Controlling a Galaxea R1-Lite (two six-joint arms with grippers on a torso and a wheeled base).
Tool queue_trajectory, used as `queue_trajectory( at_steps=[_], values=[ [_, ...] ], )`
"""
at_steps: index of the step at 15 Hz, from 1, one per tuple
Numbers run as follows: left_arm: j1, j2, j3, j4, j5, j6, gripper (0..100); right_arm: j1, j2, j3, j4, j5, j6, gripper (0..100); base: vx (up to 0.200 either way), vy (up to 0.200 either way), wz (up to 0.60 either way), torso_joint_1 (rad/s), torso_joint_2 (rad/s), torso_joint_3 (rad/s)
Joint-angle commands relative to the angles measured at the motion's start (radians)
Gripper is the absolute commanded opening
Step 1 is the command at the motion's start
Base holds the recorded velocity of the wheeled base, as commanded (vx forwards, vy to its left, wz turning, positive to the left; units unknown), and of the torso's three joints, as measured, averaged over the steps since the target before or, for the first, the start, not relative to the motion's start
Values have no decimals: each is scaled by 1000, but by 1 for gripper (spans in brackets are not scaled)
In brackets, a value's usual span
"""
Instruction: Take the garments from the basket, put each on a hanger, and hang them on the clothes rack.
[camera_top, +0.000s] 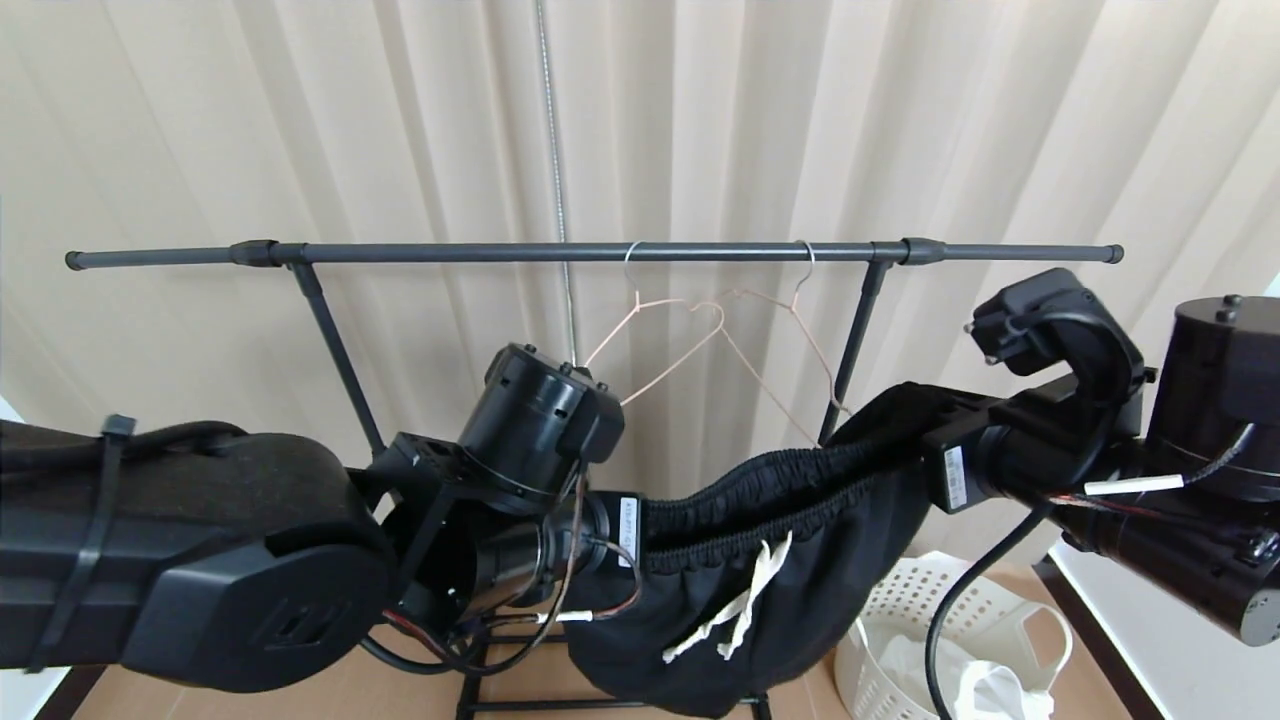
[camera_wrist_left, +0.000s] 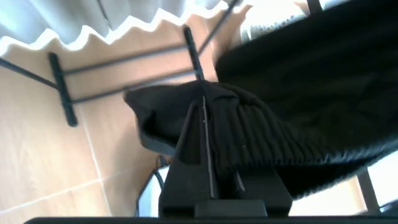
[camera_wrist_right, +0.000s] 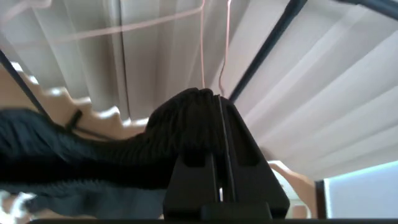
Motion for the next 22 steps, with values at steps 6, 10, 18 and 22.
queue_trajectory(
  at_steps=[6, 10, 18, 22],
  values=[
    [34, -31, -239, 315, 71, 2, 0, -15, 26, 10, 50, 10, -18, 0, 0, 0, 0, 0, 0, 0],
    [64, -38, -189, 334, 174, 3, 0, -108, 44, -27, 57, 12, -18, 0, 0, 0, 0, 0, 0, 0],
    [85, -50, -202, 328, 168, 22, 0, -263, 64, -54, 59, 52, -16, 0, 0, 0, 0, 0, 0, 0],
    [56, 39, -328, 326, 165, 46, 0, -188, 15, -11, 62, 52, -21, 0, 0, 0, 0, 0, 0, 0]
  ],
)
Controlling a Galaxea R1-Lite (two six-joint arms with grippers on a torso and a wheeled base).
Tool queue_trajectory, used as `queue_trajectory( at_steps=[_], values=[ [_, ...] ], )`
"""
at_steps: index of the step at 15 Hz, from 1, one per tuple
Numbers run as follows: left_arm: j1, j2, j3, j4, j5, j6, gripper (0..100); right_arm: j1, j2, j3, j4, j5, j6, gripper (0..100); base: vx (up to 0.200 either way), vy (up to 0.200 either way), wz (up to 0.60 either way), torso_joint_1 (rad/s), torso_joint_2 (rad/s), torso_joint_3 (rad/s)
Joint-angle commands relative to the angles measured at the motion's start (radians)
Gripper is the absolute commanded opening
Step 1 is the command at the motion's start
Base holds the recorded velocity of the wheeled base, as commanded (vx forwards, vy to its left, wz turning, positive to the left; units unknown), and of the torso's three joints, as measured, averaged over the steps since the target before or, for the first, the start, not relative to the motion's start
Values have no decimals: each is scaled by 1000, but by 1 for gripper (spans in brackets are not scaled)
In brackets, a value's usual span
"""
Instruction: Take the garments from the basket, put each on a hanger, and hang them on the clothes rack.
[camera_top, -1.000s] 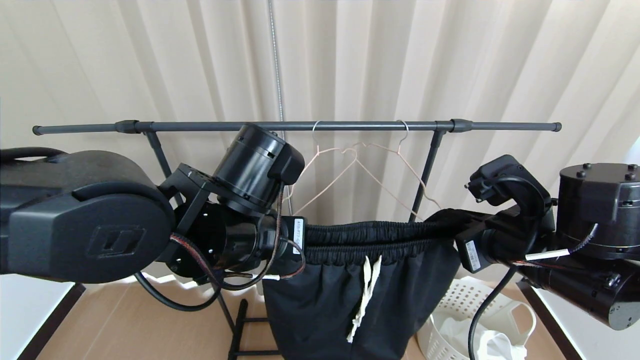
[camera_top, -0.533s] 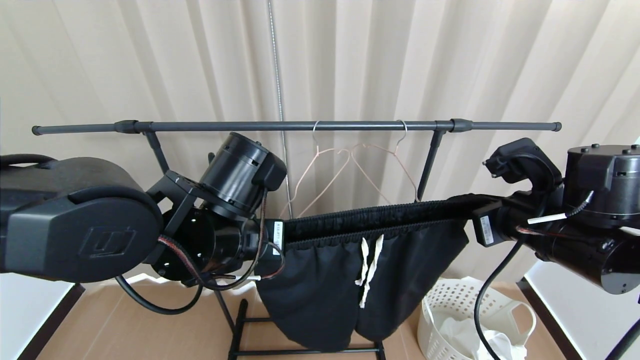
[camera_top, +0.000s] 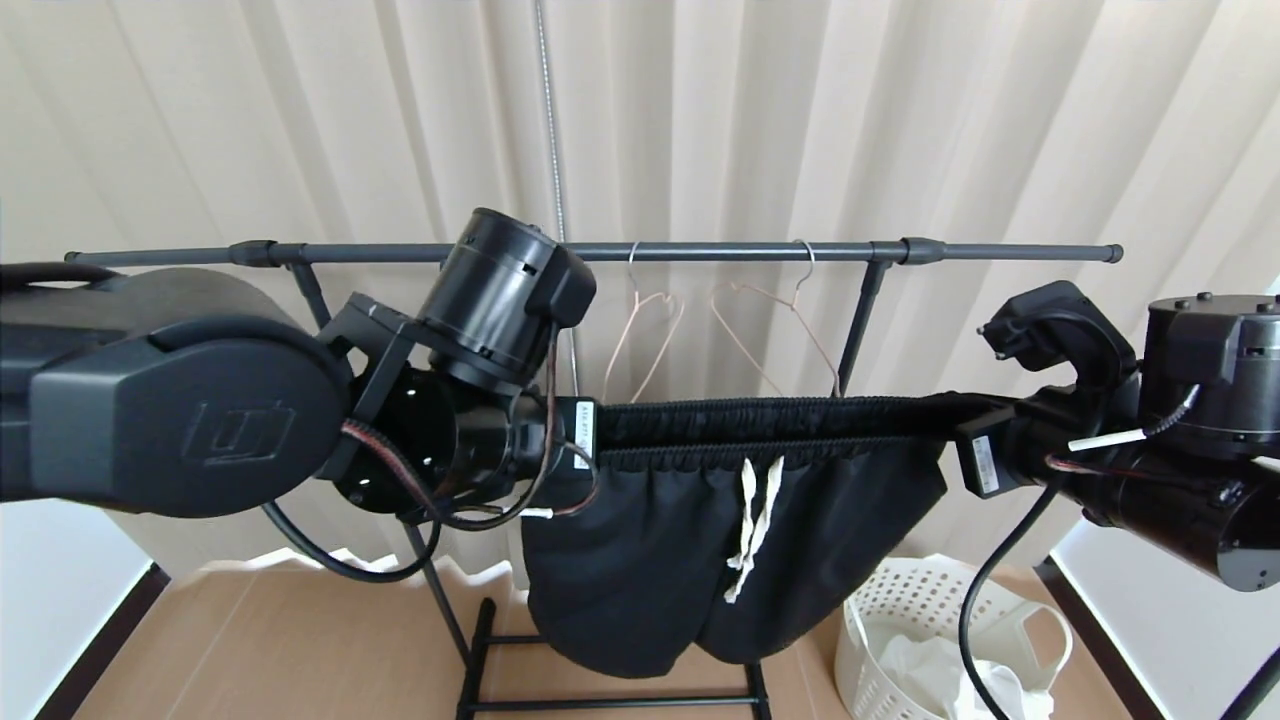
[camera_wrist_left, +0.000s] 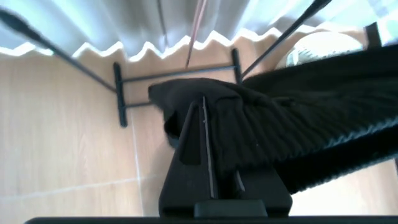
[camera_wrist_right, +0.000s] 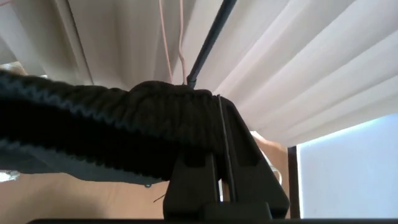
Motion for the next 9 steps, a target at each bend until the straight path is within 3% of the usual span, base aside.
queue_trajectory(
  at_steps=[1, 4, 9],
  values=[
    [-20, 121, -156, -1, -20, 15, 0, 87, -91, 41, 65, 1, -19, 0, 0, 0, 0, 0, 0, 0],
    [-7, 223, -309, 0, -80, 34, 0, 189, -162, 77, 168, 26, -53, 0, 0, 0, 0, 0, 0, 0],
    [-4, 350, -517, 3, -87, 32, 0, 394, -165, 133, 172, 40, -53, 0, 0, 0, 0, 0, 0, 0]
  ],
)
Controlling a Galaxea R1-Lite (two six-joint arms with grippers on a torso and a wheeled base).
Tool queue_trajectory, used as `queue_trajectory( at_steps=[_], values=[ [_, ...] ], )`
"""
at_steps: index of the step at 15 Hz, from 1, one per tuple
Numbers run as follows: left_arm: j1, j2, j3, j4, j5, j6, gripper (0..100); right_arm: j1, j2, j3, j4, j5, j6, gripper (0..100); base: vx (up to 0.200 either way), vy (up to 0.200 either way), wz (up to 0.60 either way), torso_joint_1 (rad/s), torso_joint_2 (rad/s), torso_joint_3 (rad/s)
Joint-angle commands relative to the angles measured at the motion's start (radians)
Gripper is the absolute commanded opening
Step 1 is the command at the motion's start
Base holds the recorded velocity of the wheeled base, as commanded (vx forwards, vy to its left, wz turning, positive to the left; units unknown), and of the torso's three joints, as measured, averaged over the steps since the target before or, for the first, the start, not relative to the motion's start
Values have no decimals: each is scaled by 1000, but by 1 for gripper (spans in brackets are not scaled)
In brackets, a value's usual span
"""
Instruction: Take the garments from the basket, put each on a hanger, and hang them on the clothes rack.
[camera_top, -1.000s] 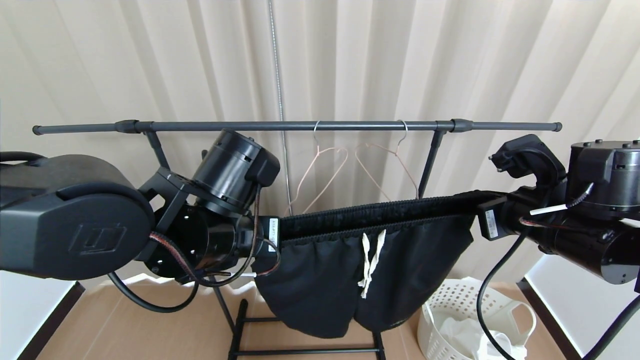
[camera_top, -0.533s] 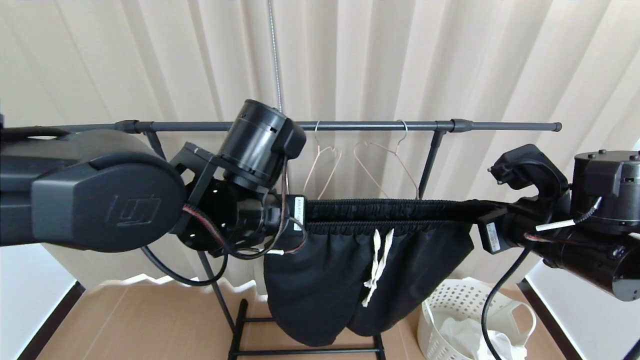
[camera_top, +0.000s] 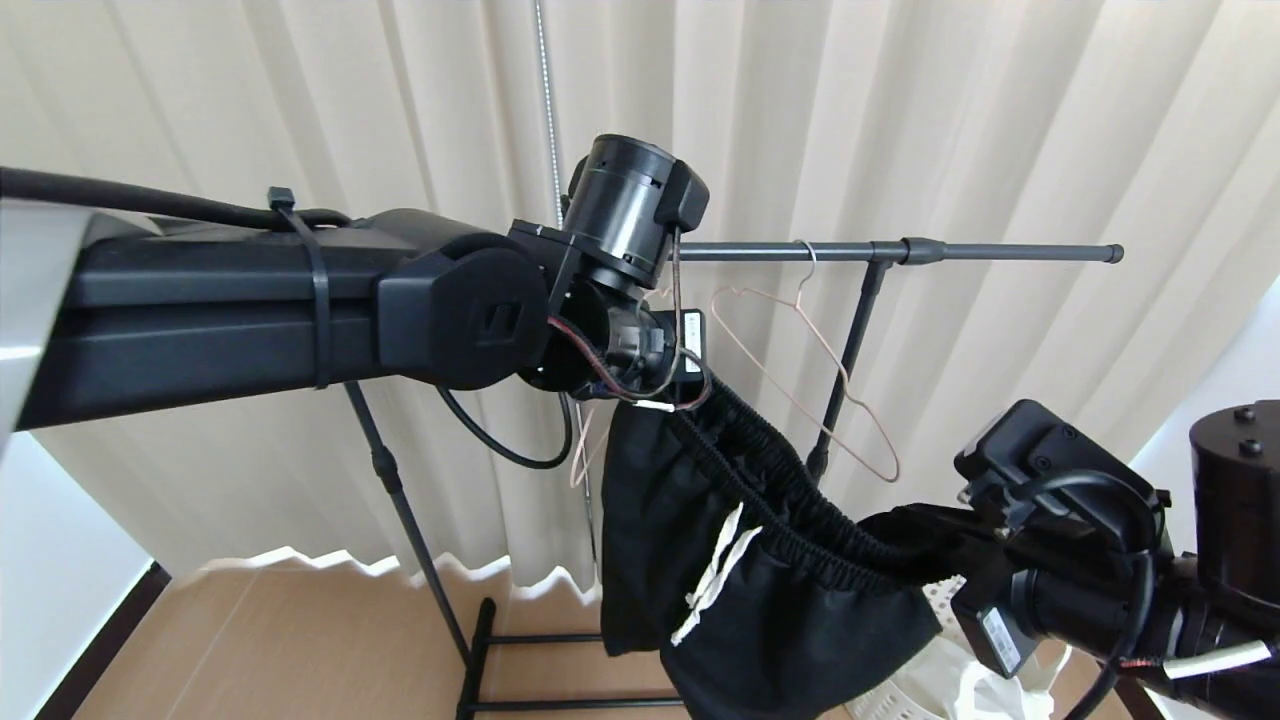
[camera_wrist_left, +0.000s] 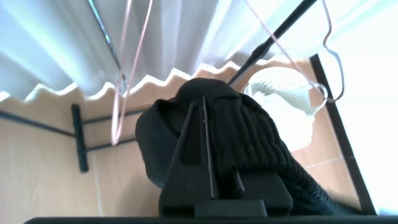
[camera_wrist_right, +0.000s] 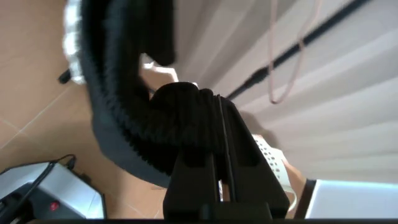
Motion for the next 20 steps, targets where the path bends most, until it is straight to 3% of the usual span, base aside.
queue_trajectory(
  at_steps=[1, 5, 12, 20],
  values=[
    [2, 76, -66, -1, -1, -3, 0, 88, -9, 25, -2, 3, 3, 0, 0, 0, 0, 0, 0, 0],
    [21, 131, -158, -1, 0, -6, 0, 213, 3, 36, -8, 6, 55, 0, 0, 0, 0, 0, 0, 0],
    [55, 182, -197, -15, -1, -4, 0, 286, 23, -25, -17, 43, 220, 0, 0, 0, 0, 0, 0, 0],
    [58, 174, -197, -4, -1, 0, 0, 285, -24, -13, -5, 110, 225, 0, 0, 0, 0, 0, 0, 0]
  ],
)
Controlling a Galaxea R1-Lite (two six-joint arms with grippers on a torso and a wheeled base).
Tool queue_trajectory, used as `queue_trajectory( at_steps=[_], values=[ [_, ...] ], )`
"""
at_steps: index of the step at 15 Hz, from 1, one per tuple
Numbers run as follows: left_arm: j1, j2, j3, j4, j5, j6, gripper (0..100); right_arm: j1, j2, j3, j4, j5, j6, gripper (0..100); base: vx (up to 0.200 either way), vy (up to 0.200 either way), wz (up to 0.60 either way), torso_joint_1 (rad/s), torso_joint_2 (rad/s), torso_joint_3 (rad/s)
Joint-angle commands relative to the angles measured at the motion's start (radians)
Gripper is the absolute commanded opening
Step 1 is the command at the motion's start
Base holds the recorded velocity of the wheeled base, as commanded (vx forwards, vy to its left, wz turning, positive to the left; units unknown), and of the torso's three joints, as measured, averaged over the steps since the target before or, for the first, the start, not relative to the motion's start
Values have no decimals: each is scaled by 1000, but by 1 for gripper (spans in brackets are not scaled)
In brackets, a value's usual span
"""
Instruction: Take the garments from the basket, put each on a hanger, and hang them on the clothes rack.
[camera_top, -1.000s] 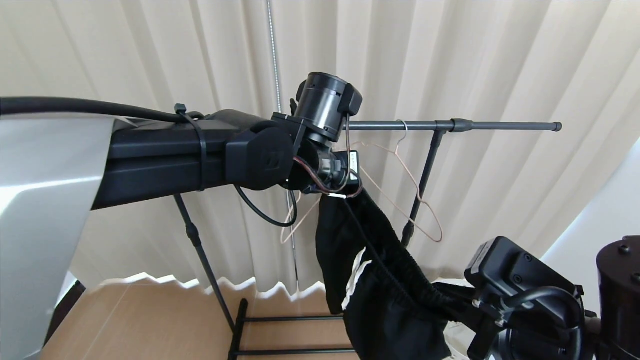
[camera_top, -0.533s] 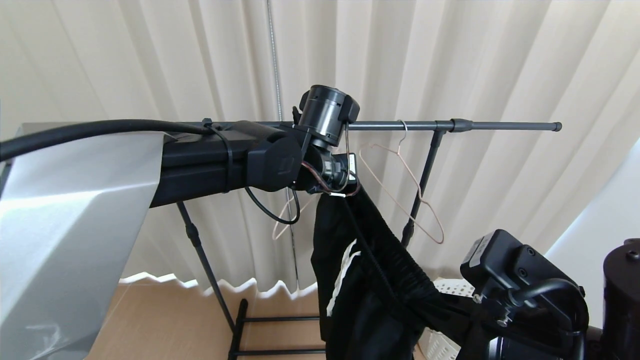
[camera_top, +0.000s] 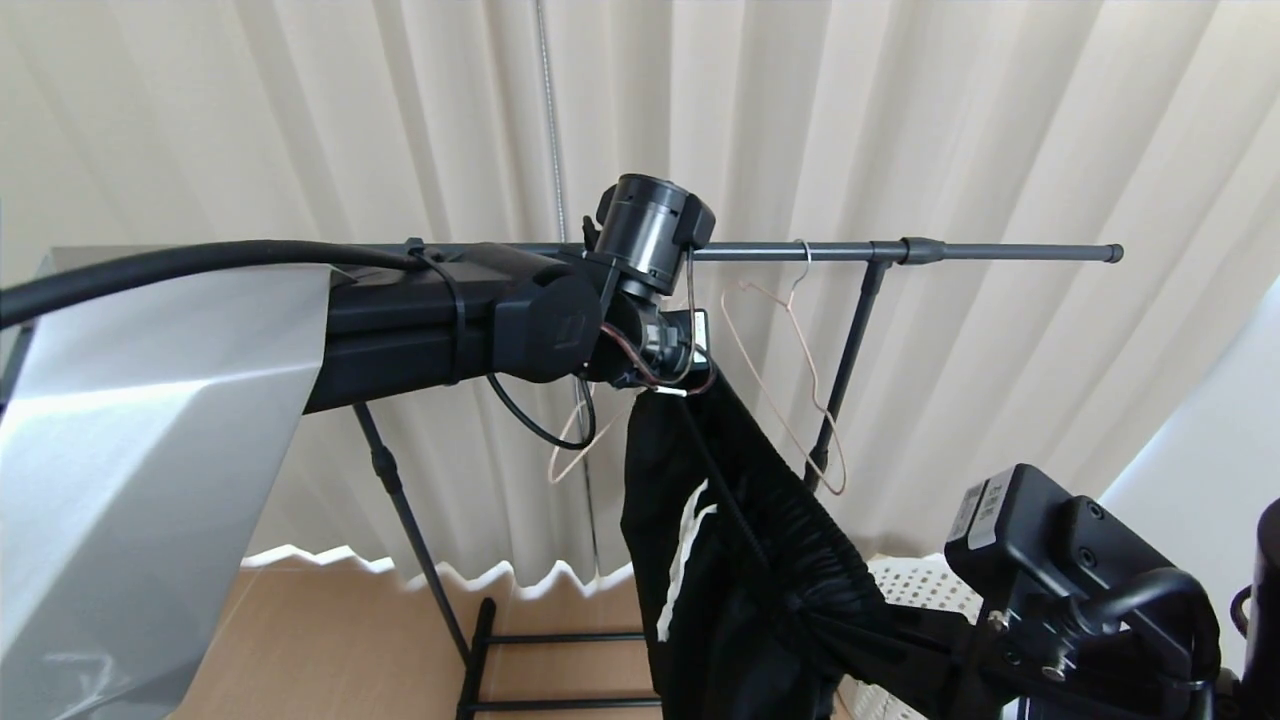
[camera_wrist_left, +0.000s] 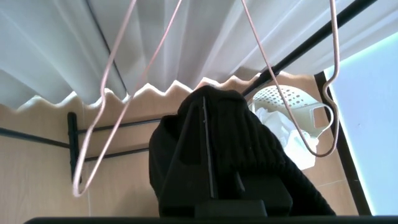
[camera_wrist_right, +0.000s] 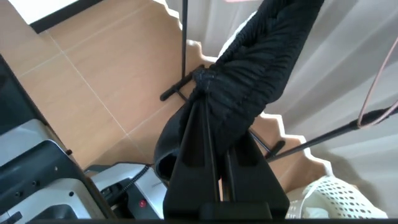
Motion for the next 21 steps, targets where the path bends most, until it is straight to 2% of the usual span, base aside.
queue_trajectory(
  at_steps=[1, 3, 4, 7, 8, 9, 10, 12, 13, 15, 16, 17, 19, 20, 21],
  values=[
    [0, -21, 0, 4, 2, -2, 0, -10, -5, 3, 4, -8, -8, 0, 0, 0, 0, 0, 0, 0],
    [0, -57, 0, 27, 4, 0, 0, -64, 7, 3, 16, -11, -34, 0, 0, 0, 0, 0, 0, 0],
    [-3, -106, 5, 93, 7, -2, 0, -147, 30, -3, 30, -13, -71, 0, 0, 0, 0, 0, 0, 0],
    [-9, -211, 37, 242, 19, 3, 0, -272, 102, -38, 24, -36, -78, 0, 0, 0, 0, 0, 0, 0],
    [-14, -271, 92, 281, 18, 6, 0, -326, 160, -87, 16, -71, -75, 0, 0, 0, 0, 0, 0, 0],
    [-14, -271, 92, 281, 18, 6, 0, -326, 160, -87, 16, -71, -75, 0, 0, 0, 0, 0, 0, 0],
    [-23, -373, 258, 281, 16, 14, 0, -367, 226, -172, 18, -132, -43, 0, 0, 0, 0, 0, 0, 0],
    [-40, -450, 429, 274, 18, 43, 0, -367, 262, -233, 24, -144, 43, 0, 0, 0, 0, 0, 0, 0],
    [-71, -499, 561, 251, 16, 43, 0, -378, 320, -308, 30, -151, 70, 0, 0, 0, 0, 0, 0, 0],
    [-144, -537, 744, 158, 18, 38, 0, -427, 453, -448, 32, -207, 70, 0, 0, 0, 0, 0, 0, 0],
    [-147, -539, 750, 153, 18, 38, 0, -429, 458, -454, 32, -209, 70, 0, 0, 0, 0, 0, 0, 0],
    [-207, -541, 851, 50, 16, 35, 0, -444, 559, -555, 32, -235, 75, 0, 0, 0, 0, 0, 0, 0],
    [-256, -508, 888, -14, 8, 9, 0, -453, 628, -654, 30, -237, 103, 0, 0, 0, 0, 0, 0, 0],
    [-261, -504, 888, -14, 8, 6, 0, -453, 631, -660, 30, -237, 106, 0, 0, 0, 0, 0, 0, 0],
    [-307, -467, 883, -16, 8, -52, 0, -453, 659, -719, 29, -237, 129, 0, 0, 0, 0, 0, 0, 0]
  ],
)
